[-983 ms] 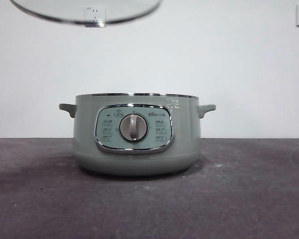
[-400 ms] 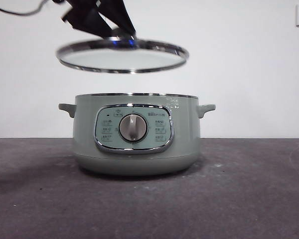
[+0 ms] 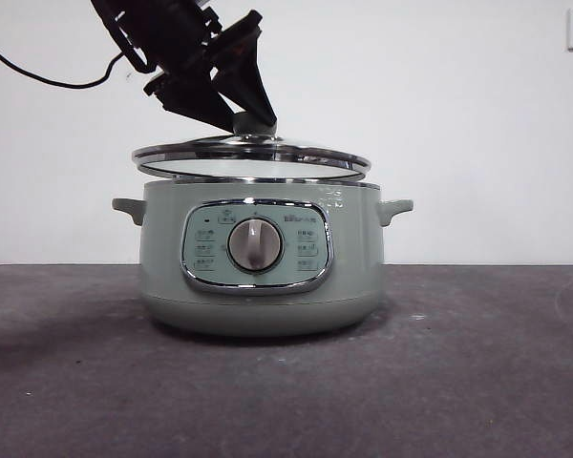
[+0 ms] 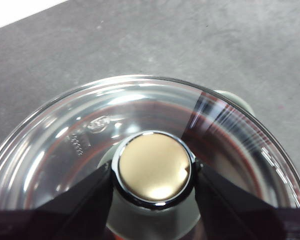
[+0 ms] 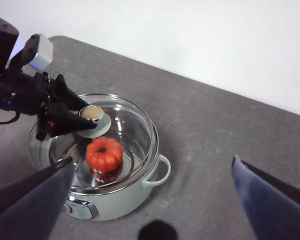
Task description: Pick up the pumpkin,open the lid,put the pumpkin in the pot,close the lid
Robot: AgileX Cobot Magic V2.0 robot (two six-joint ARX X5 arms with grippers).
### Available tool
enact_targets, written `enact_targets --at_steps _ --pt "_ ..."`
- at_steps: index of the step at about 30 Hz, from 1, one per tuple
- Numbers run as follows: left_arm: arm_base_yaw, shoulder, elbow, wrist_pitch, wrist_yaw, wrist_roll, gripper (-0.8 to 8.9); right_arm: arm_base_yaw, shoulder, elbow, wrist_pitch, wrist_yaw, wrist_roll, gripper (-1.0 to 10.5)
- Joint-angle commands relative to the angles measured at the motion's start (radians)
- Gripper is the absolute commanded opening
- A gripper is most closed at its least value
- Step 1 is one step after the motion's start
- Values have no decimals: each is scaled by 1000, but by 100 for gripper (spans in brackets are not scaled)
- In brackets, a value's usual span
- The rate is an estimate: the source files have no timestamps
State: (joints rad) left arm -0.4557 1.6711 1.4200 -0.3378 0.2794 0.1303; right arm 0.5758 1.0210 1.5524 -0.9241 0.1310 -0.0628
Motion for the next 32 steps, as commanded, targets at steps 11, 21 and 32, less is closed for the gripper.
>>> enact_targets --at_steps 11,21,32 --pt "-5 35 8 61 10 13 -9 2 -3 -1 3 -1 12 566" --pt "-17 35 8 53 10 13 -9 2 -2 -1 3 -1 12 566" --pt "-21 40 8 44 -26 13 -9 2 -2 -1 -5 -2 13 566"
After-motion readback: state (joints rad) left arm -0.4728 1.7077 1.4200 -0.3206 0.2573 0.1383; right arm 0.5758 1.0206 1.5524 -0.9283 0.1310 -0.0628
